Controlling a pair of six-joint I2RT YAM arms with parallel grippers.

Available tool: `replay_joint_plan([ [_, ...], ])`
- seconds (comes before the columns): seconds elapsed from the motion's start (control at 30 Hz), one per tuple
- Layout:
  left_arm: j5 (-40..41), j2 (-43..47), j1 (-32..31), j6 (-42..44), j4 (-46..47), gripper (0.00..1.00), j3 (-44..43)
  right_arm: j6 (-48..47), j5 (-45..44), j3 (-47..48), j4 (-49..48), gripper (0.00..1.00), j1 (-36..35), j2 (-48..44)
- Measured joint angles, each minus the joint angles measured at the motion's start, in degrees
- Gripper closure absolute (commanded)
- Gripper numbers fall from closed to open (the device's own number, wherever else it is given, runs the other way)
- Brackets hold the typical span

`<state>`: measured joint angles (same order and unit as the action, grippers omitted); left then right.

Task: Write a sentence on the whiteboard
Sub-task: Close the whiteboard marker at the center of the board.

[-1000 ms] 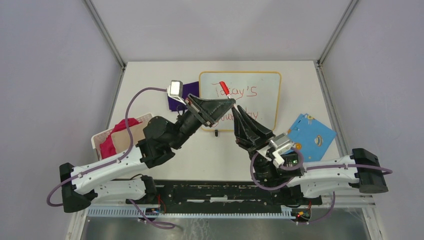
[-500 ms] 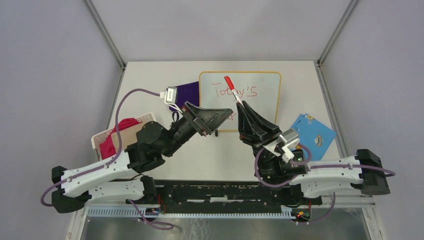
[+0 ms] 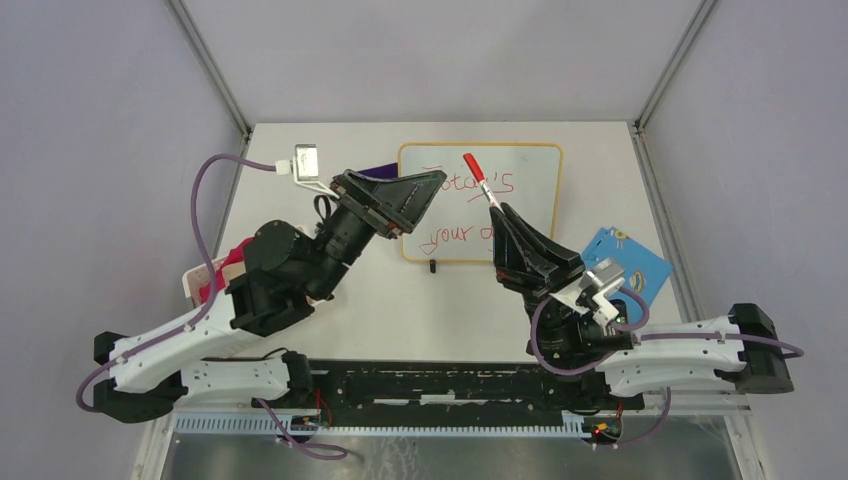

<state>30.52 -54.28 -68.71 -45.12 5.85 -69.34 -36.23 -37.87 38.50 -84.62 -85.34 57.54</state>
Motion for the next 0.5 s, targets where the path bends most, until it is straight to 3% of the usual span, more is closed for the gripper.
replay_joint_plan([
  [0.33,-6.5,-1.8,1.0,6.7,0.8,0.04,0.4,2.4,3.2,-2.9,2.6,1.00,0.0,-3.0],
  [0.5,-15.9,-5.3,7.2,5.6,1.9,0.06,-1.2,3.3,4.6,-3.2,3.2,1.00,0.0,-3.3],
])
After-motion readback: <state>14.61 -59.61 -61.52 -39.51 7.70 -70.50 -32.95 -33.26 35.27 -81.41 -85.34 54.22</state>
